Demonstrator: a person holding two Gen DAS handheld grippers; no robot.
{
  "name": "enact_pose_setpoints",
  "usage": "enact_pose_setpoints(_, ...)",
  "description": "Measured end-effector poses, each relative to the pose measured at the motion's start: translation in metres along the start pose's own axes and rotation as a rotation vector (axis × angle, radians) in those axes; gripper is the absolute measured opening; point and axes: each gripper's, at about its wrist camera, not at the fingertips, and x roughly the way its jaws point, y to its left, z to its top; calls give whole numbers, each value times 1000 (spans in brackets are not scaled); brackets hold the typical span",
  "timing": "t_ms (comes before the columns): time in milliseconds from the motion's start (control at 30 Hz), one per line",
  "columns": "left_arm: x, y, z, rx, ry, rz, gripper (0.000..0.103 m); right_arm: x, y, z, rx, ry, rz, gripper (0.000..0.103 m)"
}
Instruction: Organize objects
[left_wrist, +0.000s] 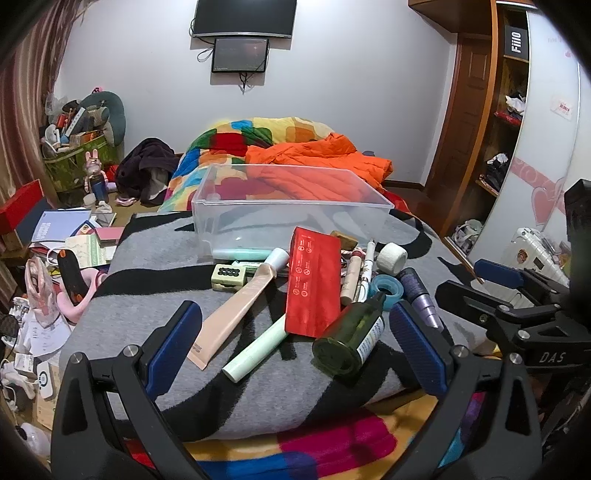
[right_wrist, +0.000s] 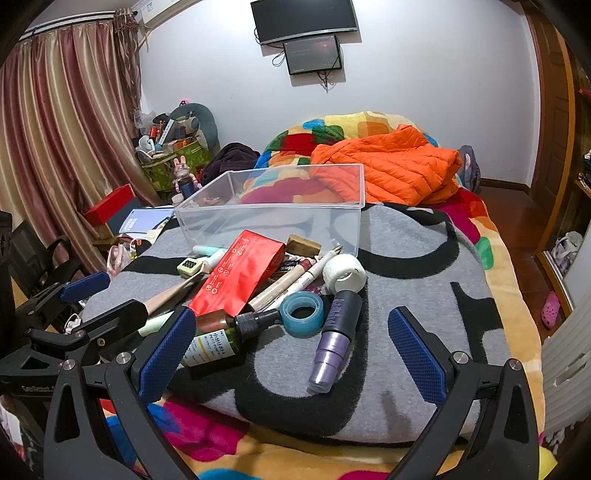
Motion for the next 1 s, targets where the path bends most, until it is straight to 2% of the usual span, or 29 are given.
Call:
enact_pose_setpoints(100, 1, 1, 0, -3, 2, -11, 103, 2, -1, 0, 0, 1, 9, 103)
enact_pose_setpoints(200, 3, 3, 1, -4, 17, -19, 89, 4, -2, 1, -1, -2, 13, 103)
enact_pose_setpoints(300, 8, 7, 2, -14, 36, -25, 86, 6, -5, 2, -2, -7, 14, 102)
enact_pose_setpoints(467, 11, 23, 6, -34, 38, -3, 83, 6, -14, 7, 3, -20, -2, 93)
enact_pose_setpoints(567, 17, 36, 8, -39, 62, 17, 77, 12, -24, 10, 24, -7, -10, 86)
enact_pose_setpoints(733, 42, 50, 15, -11, 145, 41, 62, 33, -45, 12, 77, 63, -9, 69)
enact_pose_setpoints(833, 62, 50, 16, 27, 219, 13, 58, 46, -54, 9, 106, 110, 6, 62)
enact_pose_setpoints(1000, 93, 45, 13, 90, 336, -19, 50, 61, -58, 5, 115, 160, 13, 56)
